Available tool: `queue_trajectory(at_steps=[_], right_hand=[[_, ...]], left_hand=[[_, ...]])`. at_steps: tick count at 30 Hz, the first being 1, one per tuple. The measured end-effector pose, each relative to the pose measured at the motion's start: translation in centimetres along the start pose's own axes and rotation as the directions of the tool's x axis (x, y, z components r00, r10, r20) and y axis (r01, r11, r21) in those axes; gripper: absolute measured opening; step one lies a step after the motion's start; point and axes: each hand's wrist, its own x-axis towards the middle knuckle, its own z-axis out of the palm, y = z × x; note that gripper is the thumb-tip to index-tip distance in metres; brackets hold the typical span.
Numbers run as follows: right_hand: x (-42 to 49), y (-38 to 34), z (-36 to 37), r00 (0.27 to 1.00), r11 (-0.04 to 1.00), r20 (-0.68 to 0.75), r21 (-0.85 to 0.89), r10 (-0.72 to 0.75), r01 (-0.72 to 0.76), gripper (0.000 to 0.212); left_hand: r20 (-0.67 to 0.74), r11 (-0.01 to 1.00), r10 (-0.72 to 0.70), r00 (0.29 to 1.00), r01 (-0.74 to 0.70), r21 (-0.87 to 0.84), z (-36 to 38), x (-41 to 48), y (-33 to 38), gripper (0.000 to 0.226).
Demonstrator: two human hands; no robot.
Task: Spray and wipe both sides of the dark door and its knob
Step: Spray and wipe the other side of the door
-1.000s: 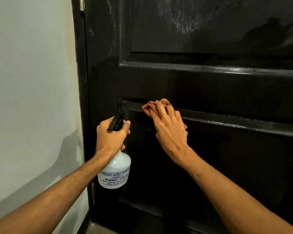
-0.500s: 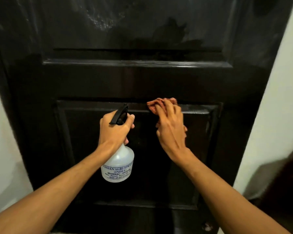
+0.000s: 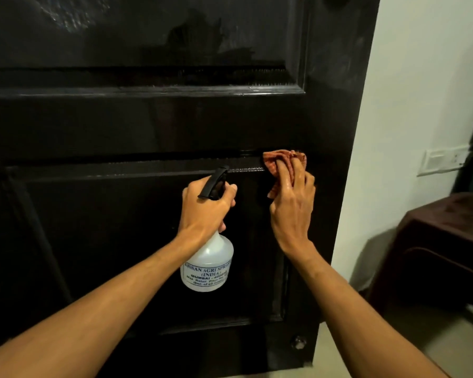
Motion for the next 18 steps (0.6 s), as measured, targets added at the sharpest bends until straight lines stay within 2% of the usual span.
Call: queue_trajectory(at_steps=[4, 6, 10, 13, 16, 18], right_hand=[[-6.8, 1.8, 0.5, 0.987, 0.986, 0.137, 0.129, 0.089, -0.107, 0.064], [-6.8, 2.0, 0.1, 0.983, 0.98, 0.173, 0.172, 0.067, -0.097, 0.067], [3.1, 0.5, -1.3, 0.999, 0.971, -0.01, 0.237, 0.032, -0.029, 0.069], [5.2, 0.5, -1.5, 0.999, 0.981, -0.047, 0.194, -0.024, 0.032, 0.06], [-1.7, 2.6, -0.4, 0.986, 0.985, 0.077, 0.099, -0.149, 0.141, 0.056], [-5.7, 3.9, -0.1, 0.971, 0.981, 0.161, 0.106, -0.179, 0.163, 0.057]], left_hand=[[0.04, 1.0, -0.013, 0.999, 0.012, 0.014, 2.4, -0.8, -0.9, 0.016], [0.062, 0.999, -0.021, 0.998, 0.019, 0.025, 3.1, -1.3, -1.1, 0.016], [0.077, 1.0, -0.005, 0.997, 0.004, 0.004, 4.1, -1.1, -0.7, 0.016], [0.073, 1.0, -0.003, 0.997, 0.001, 0.023, 4.8, -1.4, -1.3, 0.017], [0.074, 1.0, -0.029, 0.997, 0.029, 0.009, 5.8, -2.5, -2.8, 0.017], [0.085, 0.999, -0.041, 0.996, 0.041, 0.005, 6.4, -3.2, -3.9, 0.017]])
